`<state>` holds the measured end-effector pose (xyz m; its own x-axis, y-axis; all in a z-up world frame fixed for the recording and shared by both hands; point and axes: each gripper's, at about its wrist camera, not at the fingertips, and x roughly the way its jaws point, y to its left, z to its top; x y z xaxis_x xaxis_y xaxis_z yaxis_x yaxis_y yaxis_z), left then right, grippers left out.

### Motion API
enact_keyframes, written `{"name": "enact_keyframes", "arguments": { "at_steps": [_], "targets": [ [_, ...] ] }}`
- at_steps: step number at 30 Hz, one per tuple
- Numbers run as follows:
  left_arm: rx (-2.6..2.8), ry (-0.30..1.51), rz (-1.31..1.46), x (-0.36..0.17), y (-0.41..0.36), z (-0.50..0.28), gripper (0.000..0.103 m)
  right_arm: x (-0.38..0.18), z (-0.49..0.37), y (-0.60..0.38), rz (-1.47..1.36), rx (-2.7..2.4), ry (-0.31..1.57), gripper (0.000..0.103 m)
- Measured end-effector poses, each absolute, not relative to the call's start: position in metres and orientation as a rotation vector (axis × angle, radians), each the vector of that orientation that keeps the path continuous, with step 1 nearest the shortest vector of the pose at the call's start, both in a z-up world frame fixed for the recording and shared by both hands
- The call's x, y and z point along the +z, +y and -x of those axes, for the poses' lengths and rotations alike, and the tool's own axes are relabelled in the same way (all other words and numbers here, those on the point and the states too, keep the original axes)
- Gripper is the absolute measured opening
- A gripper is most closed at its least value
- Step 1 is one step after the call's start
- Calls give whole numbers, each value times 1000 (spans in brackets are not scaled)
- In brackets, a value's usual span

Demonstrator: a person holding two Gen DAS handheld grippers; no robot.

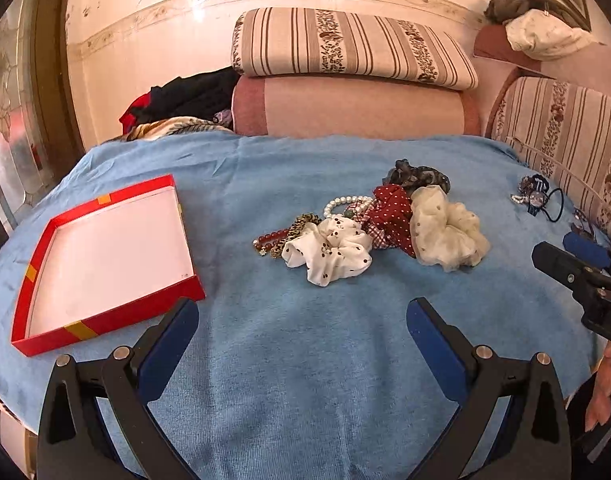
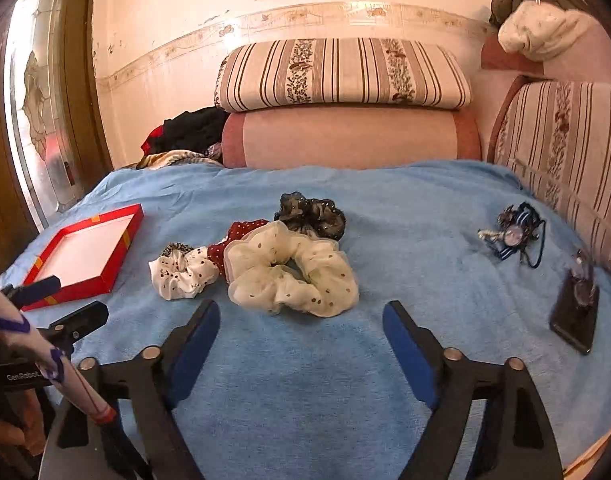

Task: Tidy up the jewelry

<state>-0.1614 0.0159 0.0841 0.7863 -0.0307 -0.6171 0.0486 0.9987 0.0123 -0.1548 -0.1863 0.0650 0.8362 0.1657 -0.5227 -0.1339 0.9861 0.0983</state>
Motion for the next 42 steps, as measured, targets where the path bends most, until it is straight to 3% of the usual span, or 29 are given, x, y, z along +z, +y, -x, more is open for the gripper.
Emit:
{"name": "enact_keyframes", "arguments": {
  "at_steps": [2,4,22,31,39,42],
  "targets": [
    [-43,670,-28,82,17,158,103,61,155,-187,-75,153,564,73],
    [-50,684,-27,78,17,155,103,58,150,-186,-73,155,583,70],
    [-72,776,17,61,21,127,103,54,116,-160,-28,249,650,70],
    [-37,810,10,53,26,119,103,32,66,-132,51,299,784,70],
    [-32,832,18,49,29,108,103,29,63,-138,46,286,766,70],
    [-18,814,26,54,36,103,103,26,59,-136,76,277,773,59]
  ]
}}
